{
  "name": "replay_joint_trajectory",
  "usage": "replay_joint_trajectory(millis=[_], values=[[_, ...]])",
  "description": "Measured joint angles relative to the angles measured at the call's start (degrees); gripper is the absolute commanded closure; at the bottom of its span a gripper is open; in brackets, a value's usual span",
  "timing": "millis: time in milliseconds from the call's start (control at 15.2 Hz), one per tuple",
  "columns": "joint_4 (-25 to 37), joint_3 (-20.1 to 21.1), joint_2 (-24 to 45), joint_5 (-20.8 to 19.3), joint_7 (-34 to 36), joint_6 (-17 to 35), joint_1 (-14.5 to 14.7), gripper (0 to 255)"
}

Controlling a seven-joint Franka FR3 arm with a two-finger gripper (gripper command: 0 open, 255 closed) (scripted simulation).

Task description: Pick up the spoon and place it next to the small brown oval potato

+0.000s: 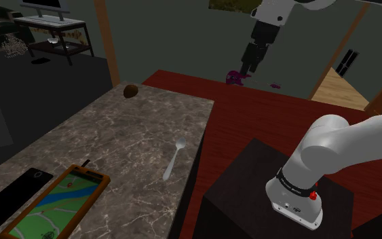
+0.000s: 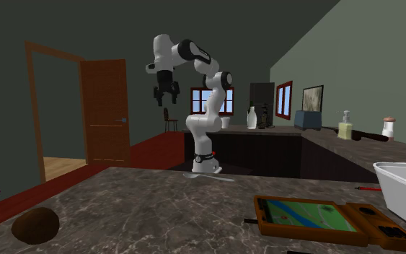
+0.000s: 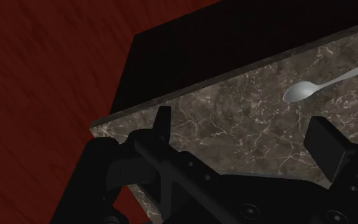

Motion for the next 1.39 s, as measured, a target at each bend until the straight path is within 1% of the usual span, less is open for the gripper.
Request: replay_joint_trajectory(millis=[198, 528, 990, 1386], values=[[-0.33, 1.13, 1.44, 0.38, 0.33, 1.26, 0.70, 0], [-2.63, 5.08, 6.99, 1.40, 1.05, 7.02, 3.13, 0], [-2.95, 10.87, 17.80, 2.18, 2.51, 15.07, 6.44, 0], [-1.66, 15.48, 27.78, 1.45, 4.20, 20.84, 8.83, 0]])
